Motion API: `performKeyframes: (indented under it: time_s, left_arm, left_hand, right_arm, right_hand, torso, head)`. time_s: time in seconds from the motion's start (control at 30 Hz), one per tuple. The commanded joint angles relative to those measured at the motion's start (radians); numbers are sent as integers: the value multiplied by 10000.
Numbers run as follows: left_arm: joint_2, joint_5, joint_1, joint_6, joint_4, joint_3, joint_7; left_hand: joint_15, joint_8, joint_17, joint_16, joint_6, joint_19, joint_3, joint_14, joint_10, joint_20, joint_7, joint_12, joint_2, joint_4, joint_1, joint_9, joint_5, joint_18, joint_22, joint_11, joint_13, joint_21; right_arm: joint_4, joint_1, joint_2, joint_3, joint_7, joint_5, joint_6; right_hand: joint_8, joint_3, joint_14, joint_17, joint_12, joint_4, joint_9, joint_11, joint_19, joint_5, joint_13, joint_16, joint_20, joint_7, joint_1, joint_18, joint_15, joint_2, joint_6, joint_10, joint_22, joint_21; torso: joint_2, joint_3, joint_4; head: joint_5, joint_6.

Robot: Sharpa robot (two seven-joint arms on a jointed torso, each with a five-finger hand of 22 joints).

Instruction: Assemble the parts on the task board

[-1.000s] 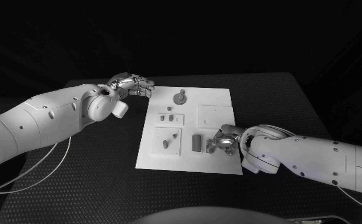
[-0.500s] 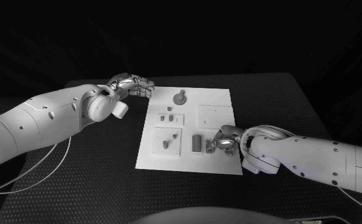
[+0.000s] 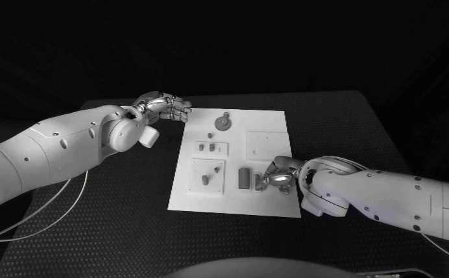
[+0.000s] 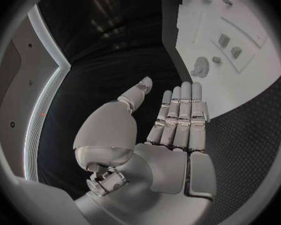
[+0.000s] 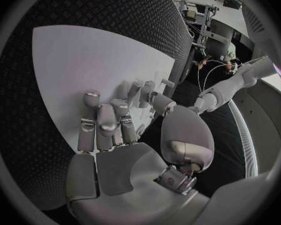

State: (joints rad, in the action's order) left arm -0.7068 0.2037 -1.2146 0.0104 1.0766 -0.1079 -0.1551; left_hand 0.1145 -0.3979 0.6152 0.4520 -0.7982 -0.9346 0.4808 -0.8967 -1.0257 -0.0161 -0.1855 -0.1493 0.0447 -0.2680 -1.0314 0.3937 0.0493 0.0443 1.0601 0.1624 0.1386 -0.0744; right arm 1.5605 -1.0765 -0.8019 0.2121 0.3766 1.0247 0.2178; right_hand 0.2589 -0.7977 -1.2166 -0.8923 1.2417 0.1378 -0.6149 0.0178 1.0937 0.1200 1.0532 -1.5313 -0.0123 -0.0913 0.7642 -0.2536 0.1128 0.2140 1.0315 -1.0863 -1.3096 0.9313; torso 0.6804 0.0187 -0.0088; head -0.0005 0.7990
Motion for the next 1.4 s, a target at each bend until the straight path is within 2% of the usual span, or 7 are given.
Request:
performKeyframes:
  time_s: [0.03,0.23,0.3,0.53,0.93,1.2,1.4]
  left_arm:
    - [1,-45,-8,-129,22,5,-52]
    - [-2,-45,-8,-137,35,5,-51]
    - [-2,-45,-8,-144,37,5,-50]
    - [-5,-45,-8,-157,32,4,-55]
    - [-19,-42,-8,-173,40,4,-39]
    - [-20,-42,-8,-174,39,4,-37]
    - [-17,-42,-8,-186,39,4,-33]
  left_hand:
    - [54,-63,14,-34,11,21,48,-2,-55,-37,-47,-61,30,23,76,-10,49,159,10,27,-10,33]
    - [54,-64,18,-37,11,21,50,-2,-55,-37,-47,-62,30,23,76,-12,48,159,11,27,-12,33]
    - [54,-64,19,-37,11,21,51,-3,-55,-37,-46,-62,30,22,75,-12,48,159,11,27,-12,33]
    - [54,-66,23,-40,11,21,54,-3,-56,-37,-46,-64,27,23,75,-13,48,159,12,27,-14,33]
    - [54,-70,29,-45,9,21,56,-5,-59,-38,-46,-67,25,28,82,-15,48,158,14,27,-18,32]
    - [55,-73,34,-49,8,21,58,-6,-60,-37,-45,-69,23,30,84,-17,49,158,15,26,-20,32]
    - [54,-75,37,-51,7,21,61,-6,-61,-37,-44,-70,22,29,82,-17,48,159,16,25,-22,32]
  right_arm:
    - [20,12,-48,5,-515,440,-666]
    - [31,14,-54,6,-529,486,-890]
    - [22,14,-52,6,-458,607,-816]
    - [-10,14,-1,6,-196,657,-641]
    - [-154,15,181,6,289,794,-569]
    - [-237,16,242,7,429,989,-587]
    - [-265,16,236,7,439,989,-707]
  right_hand:
    - [8,17,65,36,-23,111,-22,-66,17,-45,-4,47,-9,-73,215,-82,11,103,-46,26,-133,-38]
    - [1,147,185,142,-22,359,-27,-94,-33,-53,10,68,28,-105,664,-82,-19,314,-114,94,-147,-57]
    - [22,802,214,129,-2,580,-59,-100,-66,-86,26,50,56,-118,718,-82,-29,93,-148,129,-162,-33]
    - [86,1217,79,-71,29,637,-81,-62,-59,-53,24,7,51,-70,766,-82,3,-515,-48,87,-146,-47]
    - [207,1414,-188,-287,110,782,-53,68,28,-35,19,-17,-13,65,629,-82,108,-1276,296,-180,-143,-35]
    - [237,1285,-368,-397,173,1522,17,134,96,-16,121,-12,-67,133,938,-82,165,-2235,466,-441,-147,-28]
    - [242,1252,-367,-387,169,1562,28,139,68,-26,141,-11,-83,140,1354,-82,169,-2250,464,-475,-170,-7]
  torso:
    - [0,0,-1]
    - [-1,-2,-5]
    - [0,-3,-3]
    - [-1,-3,0]
    - [-3,-5,0]
    - [-5,-5,4]
    - [0,0,-2]
  head:
    - [-2,-2]
    - [-14,-2]
    - [-18,-5]
    - [-25,-10]
    - [-22,46]
    - [-4,55]
    - [3,56]
